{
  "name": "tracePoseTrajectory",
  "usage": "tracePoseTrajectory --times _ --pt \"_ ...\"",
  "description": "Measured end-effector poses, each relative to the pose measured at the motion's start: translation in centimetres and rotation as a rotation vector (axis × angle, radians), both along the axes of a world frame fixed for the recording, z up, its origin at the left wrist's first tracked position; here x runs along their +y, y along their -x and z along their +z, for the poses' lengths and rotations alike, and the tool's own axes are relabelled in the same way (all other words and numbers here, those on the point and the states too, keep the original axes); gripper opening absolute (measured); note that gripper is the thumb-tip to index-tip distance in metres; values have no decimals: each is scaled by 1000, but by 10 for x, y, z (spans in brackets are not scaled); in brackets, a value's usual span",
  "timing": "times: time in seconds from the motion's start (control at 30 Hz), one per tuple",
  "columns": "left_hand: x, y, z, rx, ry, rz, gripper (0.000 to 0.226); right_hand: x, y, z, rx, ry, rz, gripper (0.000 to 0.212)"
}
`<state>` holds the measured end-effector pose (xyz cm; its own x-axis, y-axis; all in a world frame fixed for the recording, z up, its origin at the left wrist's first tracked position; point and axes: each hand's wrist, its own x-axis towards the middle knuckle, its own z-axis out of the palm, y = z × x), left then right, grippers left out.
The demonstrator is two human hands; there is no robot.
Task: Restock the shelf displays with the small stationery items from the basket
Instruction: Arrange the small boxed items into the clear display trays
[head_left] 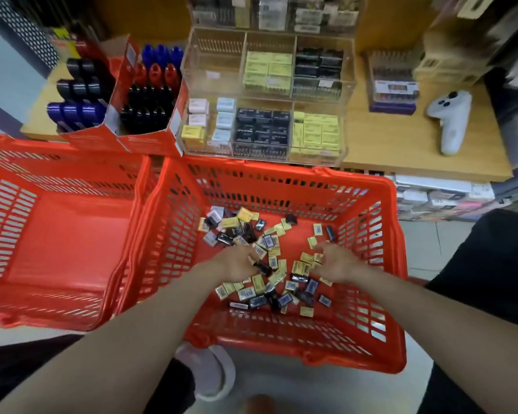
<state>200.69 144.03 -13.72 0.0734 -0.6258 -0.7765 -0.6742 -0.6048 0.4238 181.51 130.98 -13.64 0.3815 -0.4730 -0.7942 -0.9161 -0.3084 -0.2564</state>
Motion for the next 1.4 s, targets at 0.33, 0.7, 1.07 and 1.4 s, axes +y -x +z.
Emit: tracePoseTrajectory --times 0.33,0.7,1.07,1.4 --pt "14 15 -89 117 18 303 28 49 5 -90 -43 210 220 67" --pt "10 13 -84 379 -11 1050 13 33 4 -103 -255 165 -27 27" --pt "14 7 -70 959 -39 1481 32 69 -72 -52 -637 -244 -438 79" --pt "30 -30 -85 587 22 1668 9 77 -45 -96 -132 211 119 50"
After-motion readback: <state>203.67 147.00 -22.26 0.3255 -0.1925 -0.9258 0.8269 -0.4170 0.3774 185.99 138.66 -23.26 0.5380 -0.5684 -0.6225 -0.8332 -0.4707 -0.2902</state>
